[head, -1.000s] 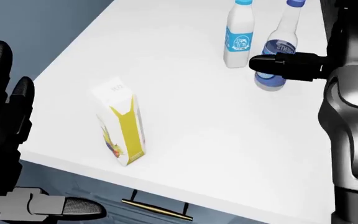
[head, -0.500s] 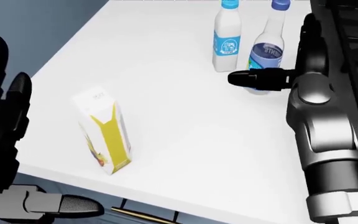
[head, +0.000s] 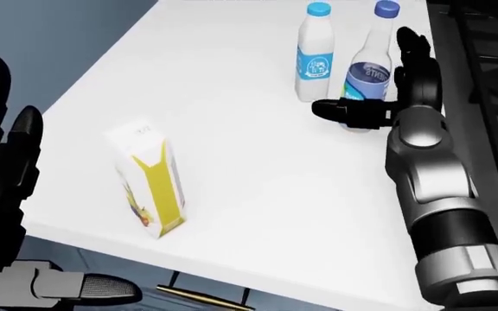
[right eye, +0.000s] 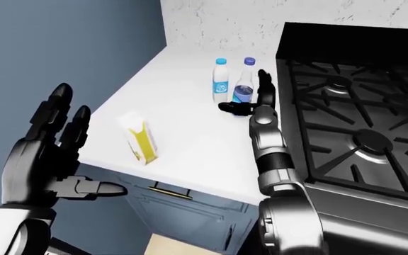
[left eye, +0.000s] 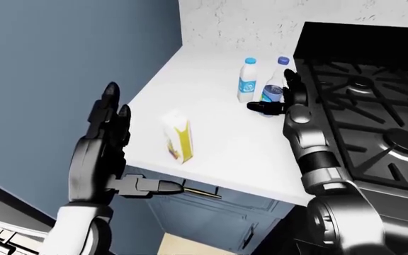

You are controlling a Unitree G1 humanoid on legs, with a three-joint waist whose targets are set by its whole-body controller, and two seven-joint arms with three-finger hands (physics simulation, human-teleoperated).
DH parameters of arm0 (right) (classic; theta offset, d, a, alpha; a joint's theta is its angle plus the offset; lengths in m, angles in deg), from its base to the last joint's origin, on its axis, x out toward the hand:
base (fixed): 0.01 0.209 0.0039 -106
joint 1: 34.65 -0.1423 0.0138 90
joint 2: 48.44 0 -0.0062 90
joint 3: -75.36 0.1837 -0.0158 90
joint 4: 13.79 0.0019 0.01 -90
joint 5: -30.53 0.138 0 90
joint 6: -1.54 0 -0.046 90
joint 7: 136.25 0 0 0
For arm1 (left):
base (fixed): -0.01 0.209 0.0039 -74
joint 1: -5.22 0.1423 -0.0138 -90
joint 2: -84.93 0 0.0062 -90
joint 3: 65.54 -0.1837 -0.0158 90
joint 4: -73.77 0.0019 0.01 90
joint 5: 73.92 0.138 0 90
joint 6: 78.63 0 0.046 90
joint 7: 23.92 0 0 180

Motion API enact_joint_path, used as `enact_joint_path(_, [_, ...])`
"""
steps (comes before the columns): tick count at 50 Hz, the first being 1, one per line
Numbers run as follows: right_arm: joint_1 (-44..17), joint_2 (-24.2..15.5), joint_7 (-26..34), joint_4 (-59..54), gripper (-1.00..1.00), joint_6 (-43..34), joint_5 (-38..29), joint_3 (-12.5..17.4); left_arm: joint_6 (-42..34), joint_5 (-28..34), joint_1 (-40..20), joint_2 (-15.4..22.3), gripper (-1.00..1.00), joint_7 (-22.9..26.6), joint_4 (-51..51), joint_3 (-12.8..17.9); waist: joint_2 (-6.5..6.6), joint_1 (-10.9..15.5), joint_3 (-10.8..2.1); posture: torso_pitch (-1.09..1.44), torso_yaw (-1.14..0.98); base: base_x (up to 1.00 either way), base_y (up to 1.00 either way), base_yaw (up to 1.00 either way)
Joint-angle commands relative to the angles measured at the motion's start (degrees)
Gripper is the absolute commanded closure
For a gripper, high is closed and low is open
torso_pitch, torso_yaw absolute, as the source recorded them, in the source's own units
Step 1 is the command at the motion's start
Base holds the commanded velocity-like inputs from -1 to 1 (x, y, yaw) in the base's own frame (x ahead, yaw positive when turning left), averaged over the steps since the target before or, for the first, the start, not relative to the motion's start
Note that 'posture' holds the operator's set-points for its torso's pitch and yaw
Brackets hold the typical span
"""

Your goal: Move the drinks to the dining counter.

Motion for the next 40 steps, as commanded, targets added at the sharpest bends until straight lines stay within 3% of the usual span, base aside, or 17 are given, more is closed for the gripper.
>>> enact_joint_path(1, [-2.0, -0.4, 0.1, 1.2, -0.44, 1.1, 0.0, 0.0, 2.1, 0.0, -0.8, 0.2, -1.00, 0.0, -1.4, 0.1, 0.01, 0.1, -1.08, 0.00, 0.00, 0.00, 0.00, 0.00])
enact_joint_path(4, [-1.9, -0.6, 0.1, 1.6, -0.30, 0.7, 0.1, 0.1, 2.0, 0.0, -0.9, 0.2, -1.00, 0.1, -1.4, 0.2, -0.04, 0.1, -1.16, 0.00, 0.00, 0.00, 0.00, 0.00])
enact_joint_path(10, [-1.7, -1.1, 0.2, 1.0, -0.28, 1.2, 0.2, 0.3, 2.0, 0.0, -1.1, 0.3, -1.00, 0.1, -1.2, 0.4, -0.14, 0.1, -1.24, 0.00, 0.00, 0.00, 0.00, 0.00])
enact_joint_path(16, [-1.6, -1.6, 0.4, 1.3, -0.04, 0.9, 0.2, 0.4, 1.6, 0.1, -1.5, 0.3, -1.00, -0.1, -1.5, 0.2, -0.26, 0.3, -1.35, 0.00, 0.00, 0.00, 0.00, 0.00])
enact_joint_path(19, [-1.0, -1.9, 0.4, 2.6, 0.17, 0.4, 0.2, 0.5, 1.3, 0.0, -1.5, 0.3, -1.00, -0.1, -1.7, 0.3, -0.31, 0.3, -1.36, 0.00, 0.00, 0.00, 0.00, 0.00])
enact_joint_path(24, [0.3, -2.4, 0.9, 4.7, 0.71, -0.5, 0.3, 0.9, 0.6, 0.0, -1.7, 0.4, -1.00, -0.2, -2.3, 0.2, -0.39, 0.4, -1.39, 0.00, 0.00, 0.00, 0.00, 0.00])
enact_joint_path(30, [1.5, -3.1, 1.5, 10.0, 1.00, -3.8, 0.3, 1.2, 0.7, 0.3, -1.6, 0.3, -1.00, -0.3, -2.3, -0.1, -0.52, 0.7, -1.41, 0.00, 0.00, 0.00, 0.00, 0.00])
enact_joint_path(40, [4.5, -3.9, 2.8, 22.0, 1.00, -11.3, 0.0, 1.7, -0.2, -0.1, -2.3, 0.7, -1.00, -0.8, -2.6, -0.1, -0.54, 0.9, -1.35, 0.00, 0.00, 0.00, 0.00, 0.00])
